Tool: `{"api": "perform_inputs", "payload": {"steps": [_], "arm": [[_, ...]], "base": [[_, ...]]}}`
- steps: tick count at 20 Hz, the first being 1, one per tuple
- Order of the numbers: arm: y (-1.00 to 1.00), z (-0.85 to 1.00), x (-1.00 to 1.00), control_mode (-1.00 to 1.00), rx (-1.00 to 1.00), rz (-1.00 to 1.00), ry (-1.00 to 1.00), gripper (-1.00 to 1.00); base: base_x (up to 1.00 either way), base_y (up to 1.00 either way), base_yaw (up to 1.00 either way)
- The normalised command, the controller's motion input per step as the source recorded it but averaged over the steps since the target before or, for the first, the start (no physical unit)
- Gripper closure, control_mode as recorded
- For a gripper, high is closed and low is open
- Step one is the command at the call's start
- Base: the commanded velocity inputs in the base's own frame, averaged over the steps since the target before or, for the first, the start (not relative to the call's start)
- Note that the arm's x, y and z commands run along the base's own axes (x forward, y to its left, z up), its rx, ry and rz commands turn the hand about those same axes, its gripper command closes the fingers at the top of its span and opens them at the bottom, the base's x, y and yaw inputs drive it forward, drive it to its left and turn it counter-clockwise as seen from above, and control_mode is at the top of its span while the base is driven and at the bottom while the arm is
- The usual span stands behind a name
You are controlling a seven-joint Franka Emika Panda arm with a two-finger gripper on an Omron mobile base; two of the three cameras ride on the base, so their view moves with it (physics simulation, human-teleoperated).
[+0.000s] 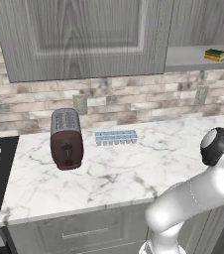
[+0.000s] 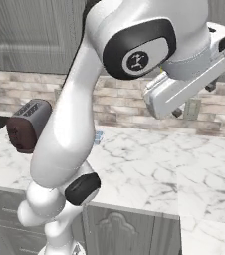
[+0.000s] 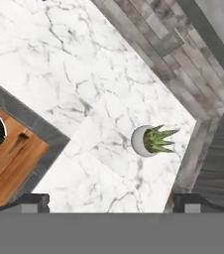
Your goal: Pick the spray and sponge from the cabinet and place them on the counter.
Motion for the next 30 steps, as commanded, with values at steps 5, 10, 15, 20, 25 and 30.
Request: {"api": "perform_inputs", "payload": {"steps": [5,10,15,20,25,30], "arm": [[0.77,-0.41,-0.09,-1.00,0.19,0.09,-0.28,-1.00],[0.93,-0.03,-0.09,-1.00,0.03,0.03,-0.26,-1.00],[0.96,-0.16,-0.27,-1.00,-0.05,0.03,-0.20,-1.00],[0.81,-0.47,-0.25,-1.00,0.11,0.00,-0.27,-1.00],[0.89,-0.41,-0.14,-1.00,0.10,-0.04,-0.23,-1.00],[0.98,-0.03,0.00,-1.00,0.01,-0.18,-0.19,-1.00]], "base": [[0.00,0.00,0.00],[0.00,0.00,0.00],[0.00,0.00,0.00],[0.00,0.00,0.00],[0.00,0.00,0.00],[0.00,0.00,0.00]]}}
